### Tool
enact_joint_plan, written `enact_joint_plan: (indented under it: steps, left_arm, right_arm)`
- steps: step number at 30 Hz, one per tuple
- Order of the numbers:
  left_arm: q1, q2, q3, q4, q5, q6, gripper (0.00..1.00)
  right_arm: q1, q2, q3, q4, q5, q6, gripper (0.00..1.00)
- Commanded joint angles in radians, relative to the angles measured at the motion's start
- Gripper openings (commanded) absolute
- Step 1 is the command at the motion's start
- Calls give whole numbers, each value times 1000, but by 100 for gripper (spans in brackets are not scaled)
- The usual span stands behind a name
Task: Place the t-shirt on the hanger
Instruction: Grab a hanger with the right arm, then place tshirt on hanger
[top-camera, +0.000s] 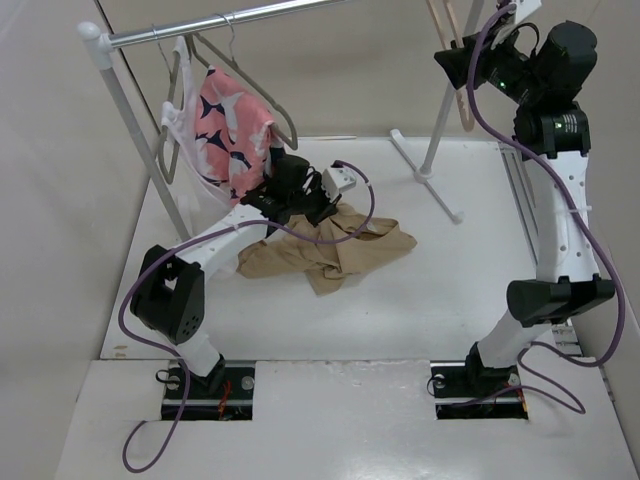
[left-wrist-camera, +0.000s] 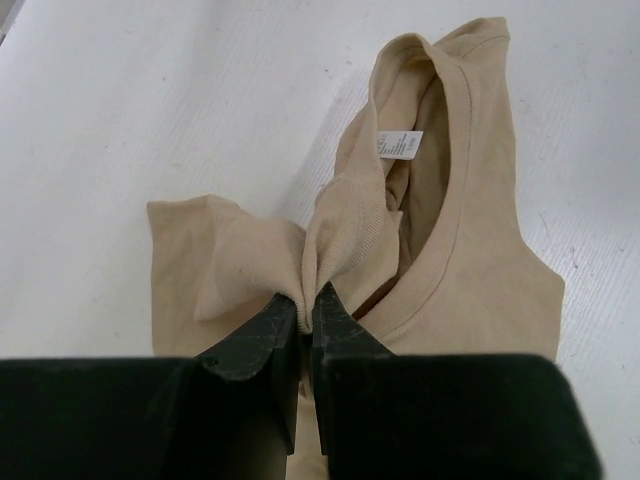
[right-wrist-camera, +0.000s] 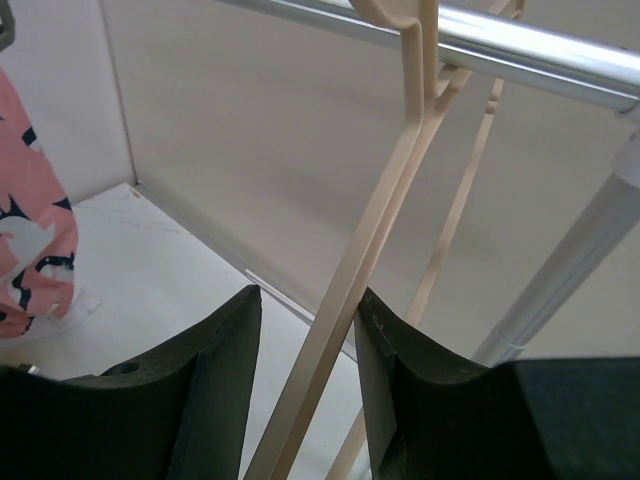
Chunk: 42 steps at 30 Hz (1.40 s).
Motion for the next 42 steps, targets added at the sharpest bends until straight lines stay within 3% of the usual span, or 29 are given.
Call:
enact_joint_plan:
  steps: [1,5,9,17,25,31,37,40,42]
  left_arm:
    - [5,-42,31,24,26,-12,0]
    - [5,-42,41,24,26,-12,0]
    - [5,-42,41,34,7,-21,0]
    - [40,-42,22,135,-107,-223,0]
    - [65,-18,42,68,-116,-294,0]
    - [65,19,91,15,-116,-283,0]
    - [65,28,102,6,-95,-245,0]
    - [65,19,111,-3,-75,-222,10]
    - [65,19,111,-3,-66,-213,24]
  right_arm:
    - [11,-33,-25,89,-50,-11,0]
    - [22,-54,-70,61,-91,-11,0]
    - [31,-148,-215,-53,-124,-52,0]
    - [166,-505,-703,-316,-73,-71,0]
    - [184,-686,-863,-624,-90,-2,0]
    - [259,-697,-907,-626,-136,-2,0]
    - [301,-688,-941,-474,-167,20,0]
    - [311,-677,-964,-416,-200,42,0]
    - [324,-677,-990,-369,-211,56,0]
